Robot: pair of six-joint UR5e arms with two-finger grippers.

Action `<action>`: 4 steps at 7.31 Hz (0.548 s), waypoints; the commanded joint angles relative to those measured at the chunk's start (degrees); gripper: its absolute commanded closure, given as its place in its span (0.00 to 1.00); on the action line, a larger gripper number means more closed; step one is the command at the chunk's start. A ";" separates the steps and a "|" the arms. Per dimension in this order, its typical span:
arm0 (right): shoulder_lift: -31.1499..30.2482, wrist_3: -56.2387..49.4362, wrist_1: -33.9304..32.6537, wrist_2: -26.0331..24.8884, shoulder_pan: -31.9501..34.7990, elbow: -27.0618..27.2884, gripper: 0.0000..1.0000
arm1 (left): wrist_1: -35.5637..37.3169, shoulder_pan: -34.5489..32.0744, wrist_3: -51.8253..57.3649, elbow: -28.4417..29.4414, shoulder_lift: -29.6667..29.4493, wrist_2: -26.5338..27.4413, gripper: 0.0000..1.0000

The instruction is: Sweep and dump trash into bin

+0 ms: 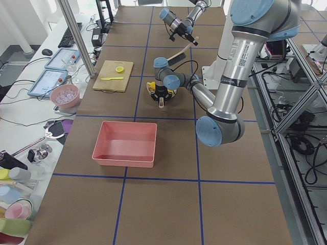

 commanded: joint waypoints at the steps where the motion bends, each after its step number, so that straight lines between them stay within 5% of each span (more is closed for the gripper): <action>1: -7.23 4.27 12.79 -3.62 -4.33 2.59 1.00 | 4.12 -0.02 0.16 -0.42 -1.66 0.01 1.00; 4: -7.96 -1.86 17.08 -0.31 -6.64 -0.22 1.00 | 4.05 1.54 0.16 -0.07 -2.98 0.01 1.00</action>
